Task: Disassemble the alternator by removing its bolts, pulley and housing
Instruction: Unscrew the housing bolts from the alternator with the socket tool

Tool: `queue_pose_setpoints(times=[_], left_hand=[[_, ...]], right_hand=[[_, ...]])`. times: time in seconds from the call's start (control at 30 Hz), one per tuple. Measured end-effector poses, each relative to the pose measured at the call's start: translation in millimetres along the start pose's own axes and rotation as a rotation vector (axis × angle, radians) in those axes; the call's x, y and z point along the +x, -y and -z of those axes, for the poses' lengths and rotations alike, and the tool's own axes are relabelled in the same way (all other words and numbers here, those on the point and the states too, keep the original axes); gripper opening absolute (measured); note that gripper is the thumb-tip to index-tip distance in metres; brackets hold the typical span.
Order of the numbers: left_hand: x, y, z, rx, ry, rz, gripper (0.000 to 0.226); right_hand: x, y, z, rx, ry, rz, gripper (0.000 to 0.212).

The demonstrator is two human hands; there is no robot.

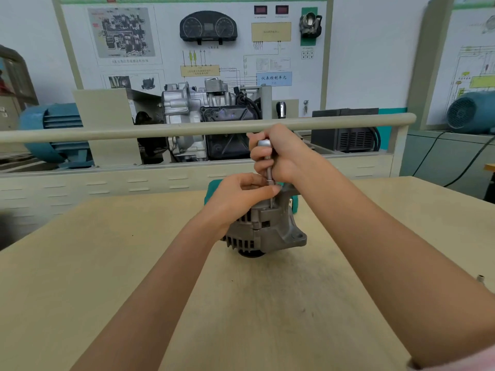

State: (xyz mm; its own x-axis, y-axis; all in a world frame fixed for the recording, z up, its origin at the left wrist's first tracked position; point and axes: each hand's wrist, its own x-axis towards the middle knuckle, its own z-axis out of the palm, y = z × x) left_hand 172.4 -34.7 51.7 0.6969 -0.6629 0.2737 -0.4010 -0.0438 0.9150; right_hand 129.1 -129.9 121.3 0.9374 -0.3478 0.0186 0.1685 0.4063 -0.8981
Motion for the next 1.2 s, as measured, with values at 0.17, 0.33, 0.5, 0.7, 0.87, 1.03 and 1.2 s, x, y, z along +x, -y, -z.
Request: queue_pose_setpoints(times=[0.17, 0.33, 0.5, 0.7, 0.87, 1.03, 1.2], left_hand=[[1.7, 0.6, 4.5, -0.011, 0.02, -0.004, 0.007], [2.4, 2.7, 1.4, -0.054, -0.004, -0.036, 0.006], [3.4, 3.4, 0.0, -0.042, -0.023, -0.042, 0.011], [1.5, 0.9, 2.8, -0.013, 0.053, -0.013, 0.01], [0.1, 1.7, 1.9, -0.044, 0.043, -0.023, 0.006], [3.2, 3.2, -3.9, -0.02, -0.046, -0.035, 0.012], [3.0, 1.7, -2.2, -0.013, -0.009, -0.013, 0.009]], right_hand=[[-1.7, 1.3, 3.6, 0.042, 0.126, -0.065, 0.025], [-3.6, -8.5, -2.4, 0.031, -0.22, 0.187, 0.031], [-3.0, -17.8, -12.1, 0.086, -0.432, 0.385, 0.018], [-2.0, -2.0, -1.1, 0.031, -0.068, 0.065, 0.033], [-5.7, -4.8, -1.1, 0.028, -0.074, 0.091, 0.033], [-4.6, -18.8, -11.8, 0.106, -0.424, 0.413, 0.019], [-4.3, -7.2, -6.1, 0.015, -0.227, 0.173, 0.029]])
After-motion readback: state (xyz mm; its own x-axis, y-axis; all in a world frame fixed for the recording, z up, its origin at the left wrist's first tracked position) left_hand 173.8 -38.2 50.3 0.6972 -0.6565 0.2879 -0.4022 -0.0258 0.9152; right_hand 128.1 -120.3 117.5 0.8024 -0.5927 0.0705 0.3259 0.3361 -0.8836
